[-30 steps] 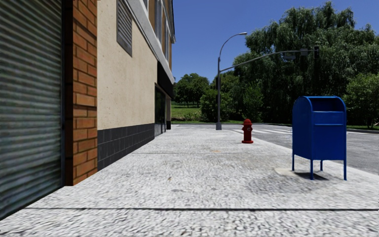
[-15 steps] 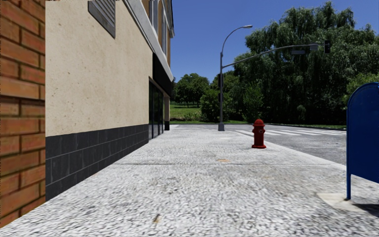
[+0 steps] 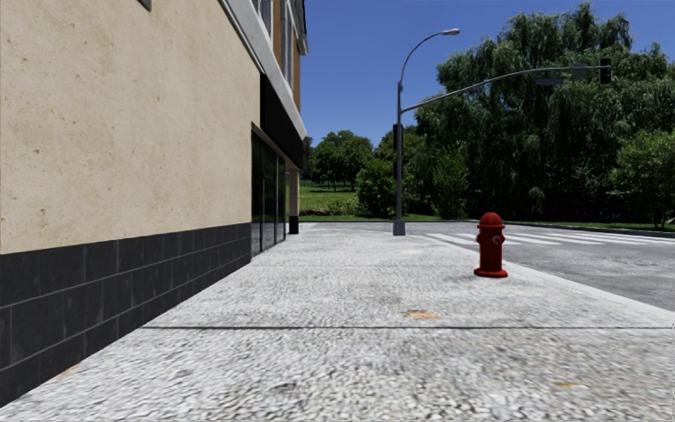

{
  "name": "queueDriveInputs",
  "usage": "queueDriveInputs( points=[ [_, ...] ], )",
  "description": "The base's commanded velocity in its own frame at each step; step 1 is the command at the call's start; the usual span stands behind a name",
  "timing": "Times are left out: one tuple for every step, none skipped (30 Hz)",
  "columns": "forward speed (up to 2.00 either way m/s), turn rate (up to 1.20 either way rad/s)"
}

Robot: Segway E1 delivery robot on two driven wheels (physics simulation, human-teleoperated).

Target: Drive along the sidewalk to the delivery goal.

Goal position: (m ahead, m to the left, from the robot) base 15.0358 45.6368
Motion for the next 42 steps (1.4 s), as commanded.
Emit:
queueDriveInputs(
  points=[
    [2.00, 0.00],
    [2.00, 0.00],
    [2.00, 0.00],
    [2.00, 0.00],
    [2.00, 0.00],
    [2.00, 0.00],
    [2.00, 0.00],
    [2.00, 0.00],
    [2.00, 0.00],
    [2.00, 0.00],
    [2.00, 0.00],
    [2.00, 0.00],
    [2.00, 0.00],
    [2.00, 0.00],
    [2.00, 0.00],
    [2.00, 0.00],
    [2.00, 0.00],
    [2.00, 0.00],
    [2.00, 0.00],
    [2.00, 0.00],
    [2.00, 0.00],
    [2.00, 0.00],
    [2.00, 0.00],
    [2.00, 0.00],
    [2.00, 0.00],
    [2.00, 0.00],
    [2.00, 0.00],
    [2.00, 0.00],
    [2.00, 0.00],
    [2.00, 0.00],
    [2.00, 0.00],
    [2.00, 0.00],
    [2.00, 0.00],
    [2.00, 0.00],
    [2.00, 0.00],
    [2.00, 0.00],
    [2.00, 0.00],
    [2.00, 0.00],
    [2.00, 0.00],
    [2.00, 0.00],
    [2.00, 0.00],
    [2.00, 0.00]
  ],
)
